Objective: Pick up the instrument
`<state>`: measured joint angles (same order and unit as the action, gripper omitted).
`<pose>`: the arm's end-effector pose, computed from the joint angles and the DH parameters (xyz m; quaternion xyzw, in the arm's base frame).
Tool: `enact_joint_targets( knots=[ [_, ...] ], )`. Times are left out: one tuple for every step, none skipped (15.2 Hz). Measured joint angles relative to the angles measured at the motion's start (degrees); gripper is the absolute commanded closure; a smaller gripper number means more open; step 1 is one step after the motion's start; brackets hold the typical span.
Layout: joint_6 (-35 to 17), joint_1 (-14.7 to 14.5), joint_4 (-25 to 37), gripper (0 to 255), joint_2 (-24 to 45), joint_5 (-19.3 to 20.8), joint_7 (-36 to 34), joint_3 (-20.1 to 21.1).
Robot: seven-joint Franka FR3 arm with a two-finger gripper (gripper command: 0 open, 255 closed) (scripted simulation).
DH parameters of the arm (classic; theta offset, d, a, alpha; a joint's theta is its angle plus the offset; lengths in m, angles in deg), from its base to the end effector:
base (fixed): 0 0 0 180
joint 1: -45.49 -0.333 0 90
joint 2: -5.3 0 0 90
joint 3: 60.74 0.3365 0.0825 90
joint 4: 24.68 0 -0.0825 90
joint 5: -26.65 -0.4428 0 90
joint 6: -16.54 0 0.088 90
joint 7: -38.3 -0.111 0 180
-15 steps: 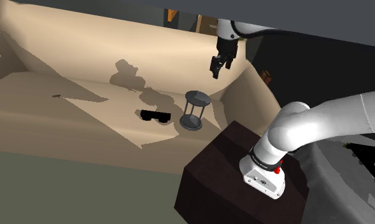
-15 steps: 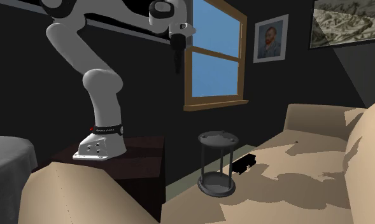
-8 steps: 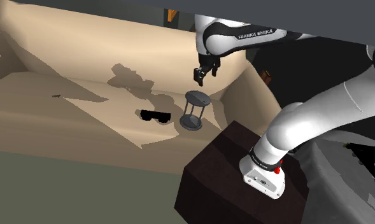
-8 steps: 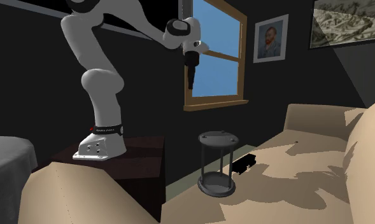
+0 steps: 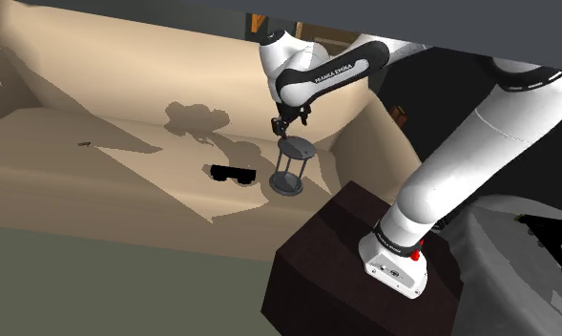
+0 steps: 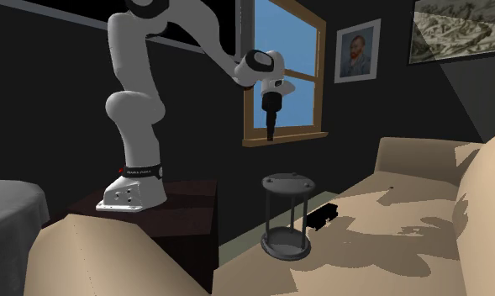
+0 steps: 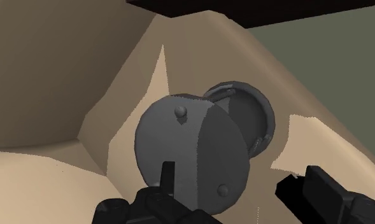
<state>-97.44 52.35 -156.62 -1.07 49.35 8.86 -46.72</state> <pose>0.5188 0.0397 0.3628 0.9732 -0.0938 -0.0392 0.2064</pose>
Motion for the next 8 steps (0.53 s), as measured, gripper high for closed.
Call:
enact_joint_targets(
  knots=[
    [0.12, 0.17, 1.78, 0, 2.65, 1.31, -1.74, 0.24],
    [0.22, 0.46, 3.86, 0, 5.51, 2.80, -3.17, 0.18],
    [-0.03, 0.61, 4.73, 0, 7.58, 4.15, -4.73, 0.08],
    [-0.02, 0.65, 6.62, 0, 10.45, 5.62, -6.37, -0.05],
    [-0.06, 0.54, 7.98, 0, 12.95, 6.94, -8.11, -0.17],
    [0.11, 0.57, 9.26, 0, 14.91, 8.12, -9.30, -0.51],
    [0.25, 0.44, 10.12, 0, 16.59, 9.14, -10.67, -0.76],
    [0.20, 0.52, 12.09, 0, 19.33, 10.51, -11.75, -1.34]
  ],
)
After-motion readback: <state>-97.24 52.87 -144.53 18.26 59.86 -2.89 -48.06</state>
